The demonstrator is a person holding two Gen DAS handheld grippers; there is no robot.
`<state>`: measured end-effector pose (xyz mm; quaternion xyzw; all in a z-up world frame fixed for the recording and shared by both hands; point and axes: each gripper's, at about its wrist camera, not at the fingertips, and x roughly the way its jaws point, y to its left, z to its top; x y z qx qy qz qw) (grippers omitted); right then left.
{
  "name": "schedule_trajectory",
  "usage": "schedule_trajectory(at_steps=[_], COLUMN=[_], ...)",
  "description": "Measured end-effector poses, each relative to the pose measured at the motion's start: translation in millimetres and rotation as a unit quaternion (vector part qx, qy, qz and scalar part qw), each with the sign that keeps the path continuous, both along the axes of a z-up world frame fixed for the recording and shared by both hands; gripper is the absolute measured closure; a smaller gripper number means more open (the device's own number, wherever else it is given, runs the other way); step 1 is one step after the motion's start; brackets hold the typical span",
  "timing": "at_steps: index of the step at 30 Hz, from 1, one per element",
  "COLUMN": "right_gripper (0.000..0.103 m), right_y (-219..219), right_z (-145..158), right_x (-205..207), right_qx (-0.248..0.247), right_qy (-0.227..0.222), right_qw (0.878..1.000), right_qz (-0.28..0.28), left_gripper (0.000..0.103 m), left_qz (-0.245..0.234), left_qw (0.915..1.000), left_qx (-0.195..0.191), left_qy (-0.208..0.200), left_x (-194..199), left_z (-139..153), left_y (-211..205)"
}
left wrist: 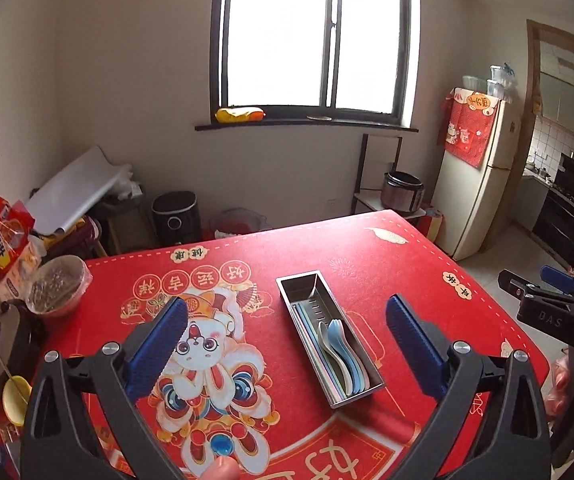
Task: Flip cup upside down
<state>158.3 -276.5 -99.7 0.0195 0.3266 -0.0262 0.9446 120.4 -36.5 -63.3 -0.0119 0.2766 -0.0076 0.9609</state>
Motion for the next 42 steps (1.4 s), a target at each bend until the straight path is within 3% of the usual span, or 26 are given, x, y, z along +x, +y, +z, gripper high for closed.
schedule_trajectory(at_steps=[12, 42], right_gripper=[0.016, 0.016], right_y=[15, 0], right_z=[41, 42], right_x=[-60, -76], right_qx=[-0.034, -0.038], right_qy=[-0.100, -0.081], right_qw=[0.994, 0.992], right_qz=[-0.035, -0.092], left_gripper=[0.006, 0.006], left_qz=[-0.035, -0.059], left_qw=[0.9982, 0.9969], left_qx=[0.000, -0.009], left_qy=[-0.048, -0.052], left_x=[-36, -32], left_z=[20, 22], left_y=[7, -2])
